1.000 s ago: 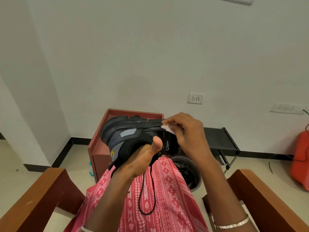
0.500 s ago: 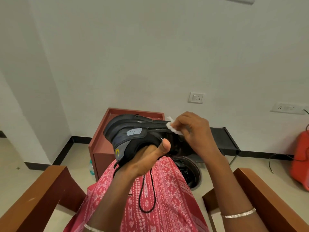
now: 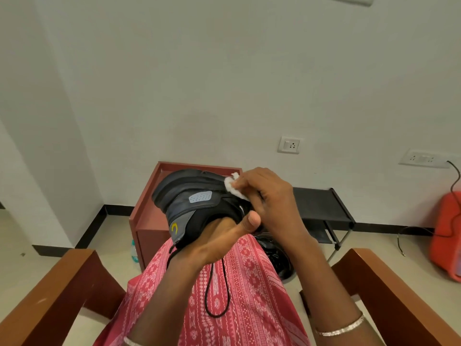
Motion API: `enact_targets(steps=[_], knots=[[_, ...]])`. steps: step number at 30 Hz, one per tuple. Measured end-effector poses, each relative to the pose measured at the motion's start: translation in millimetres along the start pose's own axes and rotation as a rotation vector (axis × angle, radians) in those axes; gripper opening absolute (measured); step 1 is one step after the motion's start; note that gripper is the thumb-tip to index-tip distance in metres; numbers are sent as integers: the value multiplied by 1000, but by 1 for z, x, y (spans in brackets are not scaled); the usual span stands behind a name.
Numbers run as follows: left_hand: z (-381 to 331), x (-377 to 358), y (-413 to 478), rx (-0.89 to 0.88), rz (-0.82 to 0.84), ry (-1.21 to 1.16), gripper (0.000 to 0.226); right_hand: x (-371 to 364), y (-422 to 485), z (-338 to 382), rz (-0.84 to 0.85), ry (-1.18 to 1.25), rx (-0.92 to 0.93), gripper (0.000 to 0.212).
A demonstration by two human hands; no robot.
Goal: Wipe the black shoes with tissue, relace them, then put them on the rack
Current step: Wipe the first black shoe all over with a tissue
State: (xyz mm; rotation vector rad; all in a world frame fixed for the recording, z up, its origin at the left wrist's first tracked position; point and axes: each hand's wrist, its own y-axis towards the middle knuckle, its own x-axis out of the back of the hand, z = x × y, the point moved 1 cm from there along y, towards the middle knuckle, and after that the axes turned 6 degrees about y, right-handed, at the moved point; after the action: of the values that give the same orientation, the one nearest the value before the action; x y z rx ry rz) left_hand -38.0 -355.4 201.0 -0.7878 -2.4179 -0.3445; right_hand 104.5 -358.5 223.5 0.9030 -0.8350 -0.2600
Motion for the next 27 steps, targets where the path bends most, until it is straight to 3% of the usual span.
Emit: enact_targets(steps=[5, 9, 13, 18, 22, 27], knots=[[-4, 4, -7, 3, -23, -149, 138, 19, -20, -37, -7, -103, -155, 13], [-1, 5, -6, -30, -92, -264, 100, 18, -23, -40, -5, -143, -246, 19], [0, 7, -8, -16, -100, -285, 89, 8, -19, -9, -57, -54, -212, 29], [-5, 12, -13, -104, -130, -399, 70, -14, -17, 29, -37, 2, -101, 23], [3, 11, -8, -115, -123, -554, 94, -8, -29, 3, -140, -189, -154, 23], [6, 11, -3, -95, -113, -613, 118, -3, -36, 2, -250, -298, -438, 35]])
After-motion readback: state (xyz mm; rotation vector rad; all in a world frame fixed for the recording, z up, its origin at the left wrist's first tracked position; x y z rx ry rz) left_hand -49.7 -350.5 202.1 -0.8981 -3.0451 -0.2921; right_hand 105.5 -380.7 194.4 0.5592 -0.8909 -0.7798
